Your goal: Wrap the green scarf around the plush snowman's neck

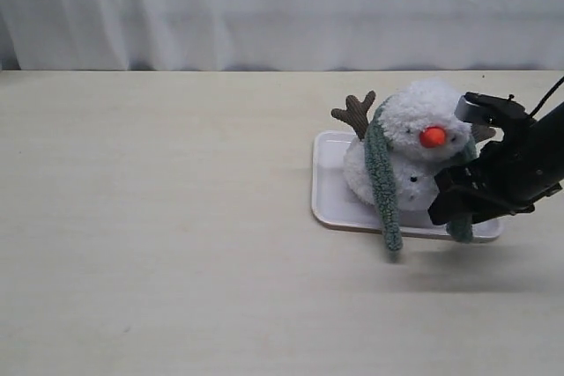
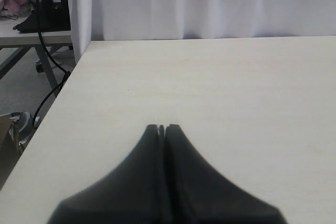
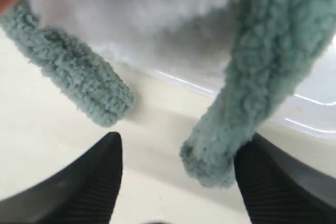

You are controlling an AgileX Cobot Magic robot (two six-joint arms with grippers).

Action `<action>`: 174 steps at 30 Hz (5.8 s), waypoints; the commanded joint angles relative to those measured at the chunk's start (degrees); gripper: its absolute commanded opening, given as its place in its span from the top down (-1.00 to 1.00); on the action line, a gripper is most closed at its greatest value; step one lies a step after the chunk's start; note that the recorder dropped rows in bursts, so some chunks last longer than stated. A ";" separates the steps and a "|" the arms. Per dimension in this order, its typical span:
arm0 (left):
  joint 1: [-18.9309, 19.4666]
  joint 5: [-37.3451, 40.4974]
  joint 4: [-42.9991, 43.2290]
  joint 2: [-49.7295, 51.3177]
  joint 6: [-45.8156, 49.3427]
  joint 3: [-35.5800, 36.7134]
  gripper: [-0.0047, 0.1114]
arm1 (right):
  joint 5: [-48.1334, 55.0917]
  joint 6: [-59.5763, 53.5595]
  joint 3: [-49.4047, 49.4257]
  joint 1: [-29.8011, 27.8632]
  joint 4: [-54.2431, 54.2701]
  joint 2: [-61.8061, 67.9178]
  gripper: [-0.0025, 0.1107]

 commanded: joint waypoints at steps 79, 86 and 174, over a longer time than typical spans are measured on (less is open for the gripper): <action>-0.49 -0.70 -0.26 -0.13 -0.25 0.12 0.92 | -11.51 5.39 6.51 4.06 -1.32 -1.75 0.25; -0.49 -0.70 -0.26 -0.13 -0.25 0.12 0.92 | -4.93 9.26 3.49 4.06 -5.19 -1.96 -0.12; -0.49 -0.70 -0.26 -0.13 -0.25 0.12 0.92 | -21.00 -15.99 -4.44 -9.27 21.26 17.91 0.67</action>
